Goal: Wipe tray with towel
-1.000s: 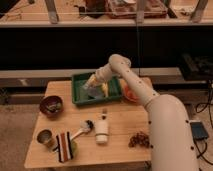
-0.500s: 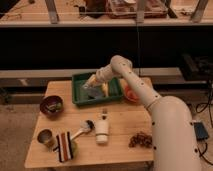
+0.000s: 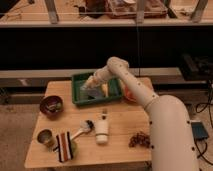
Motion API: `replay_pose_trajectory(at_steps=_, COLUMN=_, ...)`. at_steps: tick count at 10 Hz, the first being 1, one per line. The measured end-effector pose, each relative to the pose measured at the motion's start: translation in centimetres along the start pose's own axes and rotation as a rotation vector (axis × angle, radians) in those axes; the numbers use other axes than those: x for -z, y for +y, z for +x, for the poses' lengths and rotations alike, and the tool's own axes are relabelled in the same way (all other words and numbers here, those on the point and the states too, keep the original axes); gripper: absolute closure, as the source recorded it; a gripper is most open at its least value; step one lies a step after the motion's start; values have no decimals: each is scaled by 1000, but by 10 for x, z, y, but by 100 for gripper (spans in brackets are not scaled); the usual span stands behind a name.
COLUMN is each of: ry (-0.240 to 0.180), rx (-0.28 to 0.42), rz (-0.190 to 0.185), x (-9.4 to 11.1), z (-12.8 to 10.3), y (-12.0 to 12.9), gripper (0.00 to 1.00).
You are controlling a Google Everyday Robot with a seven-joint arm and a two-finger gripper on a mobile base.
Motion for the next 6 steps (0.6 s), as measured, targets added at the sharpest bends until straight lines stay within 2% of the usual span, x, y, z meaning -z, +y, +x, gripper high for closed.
replay_pose_trajectory(at_steps=1, ry=9, rx=-9, rz=-25, x=-13, z=0, y=-4, gripper=100)
replay_pose_trajectory(at_steps=4, ry=36, rx=-64, rz=-25, x=-17, z=7, y=8, gripper=100)
replay_pose_trajectory(at_steps=6, ry=16, rx=-61, rz=-34, x=-28, z=6, y=9, gripper=100)
